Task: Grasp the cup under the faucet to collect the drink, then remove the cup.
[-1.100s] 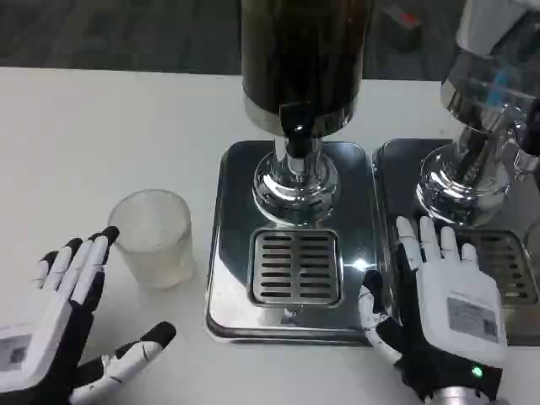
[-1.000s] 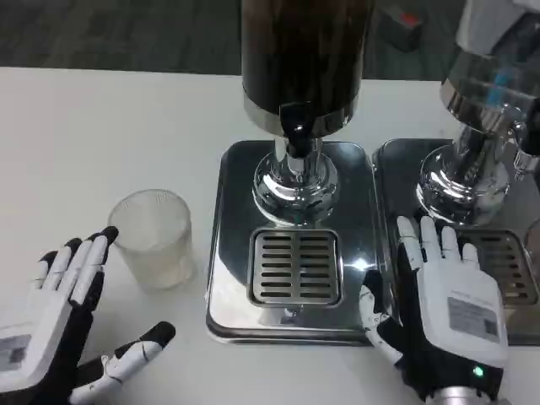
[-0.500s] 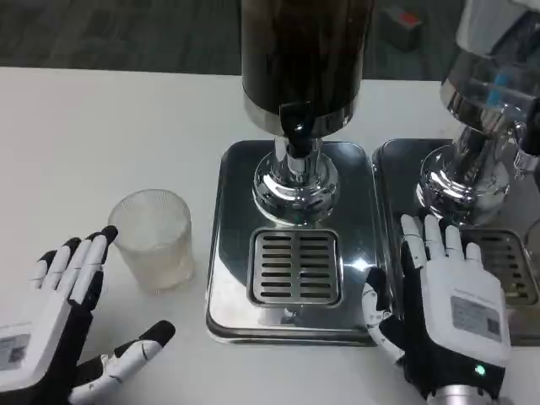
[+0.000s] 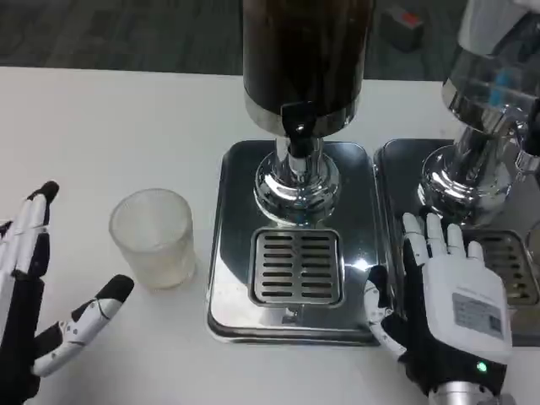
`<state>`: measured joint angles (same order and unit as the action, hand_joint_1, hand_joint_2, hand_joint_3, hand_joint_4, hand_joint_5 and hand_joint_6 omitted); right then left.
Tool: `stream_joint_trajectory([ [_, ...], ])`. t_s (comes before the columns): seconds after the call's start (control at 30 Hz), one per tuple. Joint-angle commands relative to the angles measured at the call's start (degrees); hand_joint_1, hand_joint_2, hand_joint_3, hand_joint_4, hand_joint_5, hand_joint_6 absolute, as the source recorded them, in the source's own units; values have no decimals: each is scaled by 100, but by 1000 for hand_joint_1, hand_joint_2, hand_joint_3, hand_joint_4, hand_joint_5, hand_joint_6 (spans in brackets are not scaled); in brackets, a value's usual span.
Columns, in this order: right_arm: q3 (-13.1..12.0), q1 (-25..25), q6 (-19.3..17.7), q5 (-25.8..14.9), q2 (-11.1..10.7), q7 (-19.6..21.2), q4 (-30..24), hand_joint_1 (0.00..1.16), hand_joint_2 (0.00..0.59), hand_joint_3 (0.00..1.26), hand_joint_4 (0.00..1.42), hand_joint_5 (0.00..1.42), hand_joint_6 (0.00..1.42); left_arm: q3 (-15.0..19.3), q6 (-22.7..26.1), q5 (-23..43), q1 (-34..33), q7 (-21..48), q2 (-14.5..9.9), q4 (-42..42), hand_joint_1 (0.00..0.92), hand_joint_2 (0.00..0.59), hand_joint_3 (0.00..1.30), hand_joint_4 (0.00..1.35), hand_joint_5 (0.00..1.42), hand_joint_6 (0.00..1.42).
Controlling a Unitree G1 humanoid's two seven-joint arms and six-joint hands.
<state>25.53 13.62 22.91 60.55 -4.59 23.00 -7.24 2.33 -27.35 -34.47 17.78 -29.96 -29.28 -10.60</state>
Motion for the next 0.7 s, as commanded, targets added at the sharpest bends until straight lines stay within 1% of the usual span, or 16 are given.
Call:
stream_joint_trajectory([
  [0.03,-55,-63,69,-13,41,1,-46,363,529,85,0,0,0,-123,-152,477,-552,606,27,-677,0,77,0,0,2,1],
  [0.1,-70,-76,80,-32,60,20,-32,363,529,85,0,0,0,-187,-340,773,-881,866,74,-1198,0,15,0,0,0,0],
  [0.13,-78,-72,84,-45,68,26,-35,363,529,85,0,0,0,-213,-436,884,-1013,981,92,-1425,0,6,0,0,0,0],
  [0.23,-101,-85,83,-74,89,34,-10,363,530,88,0,0,0,-331,-753,1151,-1488,1285,183,-2240,0,0,0,0,0,0],
  [0.3,-107,-97,85,-74,98,25,-4,363,530,91,0,0,0,-411,-923,1182,-1710,1322,224,-2584,0,0,0,0,0,0],
  [0.5,-134,-113,94,-53,134,34,0,363,530,94,0,0,0,-624,-1193,1077,-2132,1343,215,-3247,0,0,0,0,0,0],
  [0.6,-155,-110,114,-49,174,54,-3,363,530,94,0,0,0,-727,-1248,1005,-2292,1319,191,-3477,0,0,0,0,0,0],
  [0.7,-182,-143,111,-71,187,30,14,363,529,99,0,0,0,-815,-1234,995,-2508,1314,216,-3735,0,0,0,0,0,0],
])
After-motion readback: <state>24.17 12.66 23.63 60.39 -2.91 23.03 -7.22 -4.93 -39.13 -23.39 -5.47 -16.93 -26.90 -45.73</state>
